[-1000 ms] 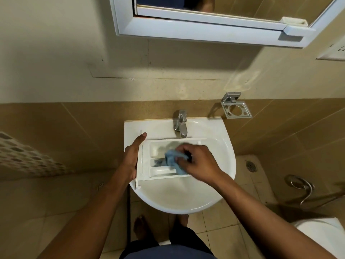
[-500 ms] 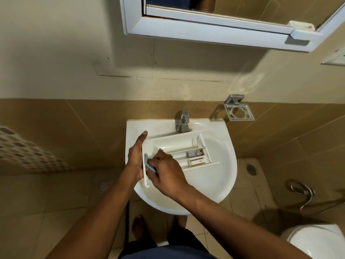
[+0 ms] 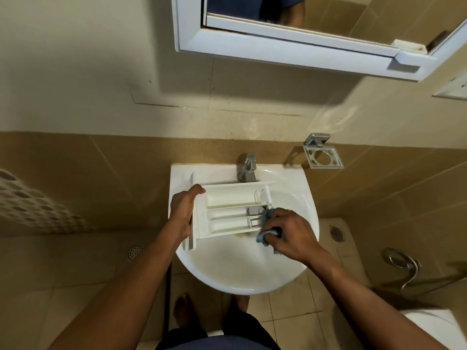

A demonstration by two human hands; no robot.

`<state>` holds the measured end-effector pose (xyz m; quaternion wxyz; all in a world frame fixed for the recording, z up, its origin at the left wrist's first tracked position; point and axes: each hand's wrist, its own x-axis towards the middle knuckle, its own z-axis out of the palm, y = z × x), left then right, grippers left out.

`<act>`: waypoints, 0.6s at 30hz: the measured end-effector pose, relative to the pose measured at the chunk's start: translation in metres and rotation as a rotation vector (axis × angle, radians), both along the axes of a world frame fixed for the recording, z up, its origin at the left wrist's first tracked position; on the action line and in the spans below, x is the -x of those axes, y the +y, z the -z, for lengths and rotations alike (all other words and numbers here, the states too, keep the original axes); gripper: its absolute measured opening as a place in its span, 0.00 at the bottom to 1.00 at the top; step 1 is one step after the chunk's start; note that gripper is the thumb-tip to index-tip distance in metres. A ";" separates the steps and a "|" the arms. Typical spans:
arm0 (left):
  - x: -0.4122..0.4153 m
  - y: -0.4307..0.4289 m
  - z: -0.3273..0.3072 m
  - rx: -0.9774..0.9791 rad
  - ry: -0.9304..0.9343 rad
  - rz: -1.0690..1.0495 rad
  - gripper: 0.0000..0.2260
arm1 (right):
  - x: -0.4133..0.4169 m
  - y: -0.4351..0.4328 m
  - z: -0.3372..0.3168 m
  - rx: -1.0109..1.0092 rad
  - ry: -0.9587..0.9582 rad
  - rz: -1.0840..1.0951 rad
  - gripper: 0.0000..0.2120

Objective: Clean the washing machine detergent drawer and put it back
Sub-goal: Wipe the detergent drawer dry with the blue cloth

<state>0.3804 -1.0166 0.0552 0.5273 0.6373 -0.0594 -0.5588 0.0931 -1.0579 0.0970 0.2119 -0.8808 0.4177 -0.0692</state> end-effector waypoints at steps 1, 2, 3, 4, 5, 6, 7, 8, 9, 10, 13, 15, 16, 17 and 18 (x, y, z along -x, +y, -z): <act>0.002 -0.002 0.000 0.003 0.000 0.005 0.11 | -0.004 -0.001 -0.002 0.012 -0.013 0.053 0.07; 0.004 -0.002 -0.001 0.003 0.003 0.009 0.11 | -0.012 0.000 -0.005 0.033 -0.048 0.087 0.07; 0.005 -0.003 -0.001 0.005 0.006 0.012 0.12 | -0.022 0.003 -0.007 0.056 -0.093 0.089 0.08; 0.007 -0.003 -0.002 0.006 0.009 0.018 0.13 | -0.033 0.007 -0.008 0.068 -0.128 0.064 0.10; 0.009 -0.003 -0.002 0.004 0.010 0.027 0.15 | -0.042 0.012 -0.008 0.069 -0.140 0.020 0.13; 0.011 -0.003 -0.004 0.003 0.008 0.034 0.17 | -0.047 0.017 -0.007 0.070 -0.128 -0.038 0.14; 0.012 -0.003 -0.005 0.005 0.004 0.038 0.18 | -0.048 0.020 -0.005 0.073 -0.106 -0.094 0.14; 0.011 -0.001 -0.005 0.006 -0.005 0.034 0.19 | -0.045 0.020 -0.002 0.068 -0.083 -0.132 0.14; 0.010 0.001 -0.006 0.005 -0.012 0.032 0.20 | -0.038 0.016 0.000 0.059 -0.057 -0.141 0.14; 0.009 0.003 -0.006 0.004 -0.013 0.029 0.22 | -0.028 0.010 0.001 0.050 -0.023 -0.123 0.13; 0.001 0.011 -0.002 0.006 -0.028 0.012 0.25 | 0.000 -0.014 -0.004 0.008 0.086 -0.005 0.12; -0.002 0.013 -0.001 0.008 -0.021 0.009 0.20 | 0.007 -0.031 -0.015 0.002 0.092 0.079 0.09; -0.001 0.014 -0.003 0.013 -0.014 0.014 0.18 | 0.004 -0.039 -0.022 0.025 0.054 0.127 0.09; 0.001 0.014 -0.006 0.020 -0.008 0.024 0.16 | -0.002 -0.047 -0.029 0.062 -0.002 0.175 0.10; 0.003 0.013 -0.008 0.026 -0.008 0.036 0.15 | -0.009 -0.054 -0.034 0.104 -0.057 0.210 0.11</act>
